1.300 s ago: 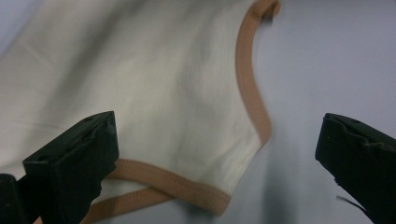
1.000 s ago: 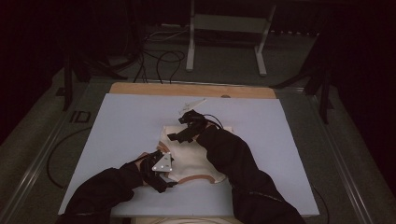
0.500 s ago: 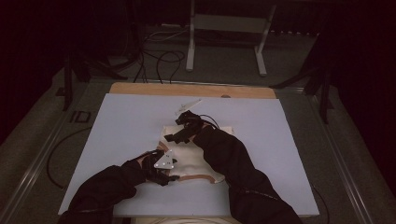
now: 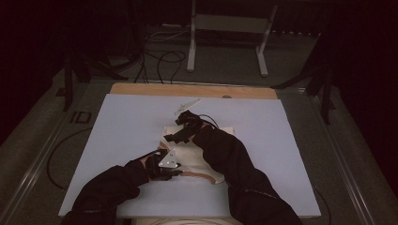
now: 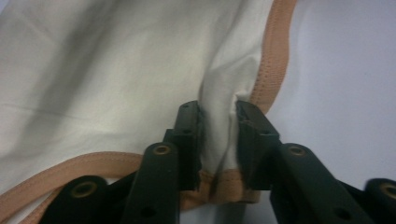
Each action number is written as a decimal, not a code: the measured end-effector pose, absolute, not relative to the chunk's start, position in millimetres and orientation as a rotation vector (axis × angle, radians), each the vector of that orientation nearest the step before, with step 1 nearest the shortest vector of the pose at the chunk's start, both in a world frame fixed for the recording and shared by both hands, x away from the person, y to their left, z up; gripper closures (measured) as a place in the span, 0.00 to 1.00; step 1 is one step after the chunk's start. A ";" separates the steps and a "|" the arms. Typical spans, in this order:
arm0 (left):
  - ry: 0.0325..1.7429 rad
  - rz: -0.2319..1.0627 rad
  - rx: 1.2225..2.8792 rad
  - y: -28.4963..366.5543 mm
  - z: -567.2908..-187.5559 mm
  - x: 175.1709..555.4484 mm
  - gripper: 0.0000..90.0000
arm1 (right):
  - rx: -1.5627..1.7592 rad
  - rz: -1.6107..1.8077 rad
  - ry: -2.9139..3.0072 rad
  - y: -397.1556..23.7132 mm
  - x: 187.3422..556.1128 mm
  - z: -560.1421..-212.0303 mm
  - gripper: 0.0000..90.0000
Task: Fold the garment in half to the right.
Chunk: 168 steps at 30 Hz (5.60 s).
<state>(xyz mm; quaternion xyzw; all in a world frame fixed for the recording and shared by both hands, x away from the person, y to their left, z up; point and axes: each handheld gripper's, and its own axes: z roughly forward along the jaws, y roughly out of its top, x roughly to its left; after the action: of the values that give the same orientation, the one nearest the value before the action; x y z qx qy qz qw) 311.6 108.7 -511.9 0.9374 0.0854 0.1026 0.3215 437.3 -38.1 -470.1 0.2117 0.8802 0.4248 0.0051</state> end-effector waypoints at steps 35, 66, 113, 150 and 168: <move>0.209 0.269 2.450 108.6 -513.5 311.8 0.95 | 0.802 1.165 2.745 4.0 463.7 -488.9 0.28; 0.193 0.273 2.463 108.6 -512.7 311.4 0.95 | 0.840 0.967 2.719 14.0 474.3 -514.6 0.71; 0.077 0.334 2.487 98.8 -487.3 308.4 0.96 | 0.744 1.091 2.661 -26.1 461.4 -464.8 0.98; -0.047 0.368 2.547 70.8 -465.3 310.4 0.96 | 0.851 1.162 2.543 -99.8 449.7 -434.7 0.98; -0.140 0.354 2.614 47.3 -455.8 312.1 0.96 | 0.889 1.201 2.502 -135.3 440.8 -431.7 0.98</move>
<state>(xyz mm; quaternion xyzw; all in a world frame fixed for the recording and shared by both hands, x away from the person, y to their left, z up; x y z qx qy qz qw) 312.1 47.3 -455.8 0.9589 -0.0515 0.1297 0.2472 440.8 -135.3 -431.7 0.3030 0.8530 0.4095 0.1136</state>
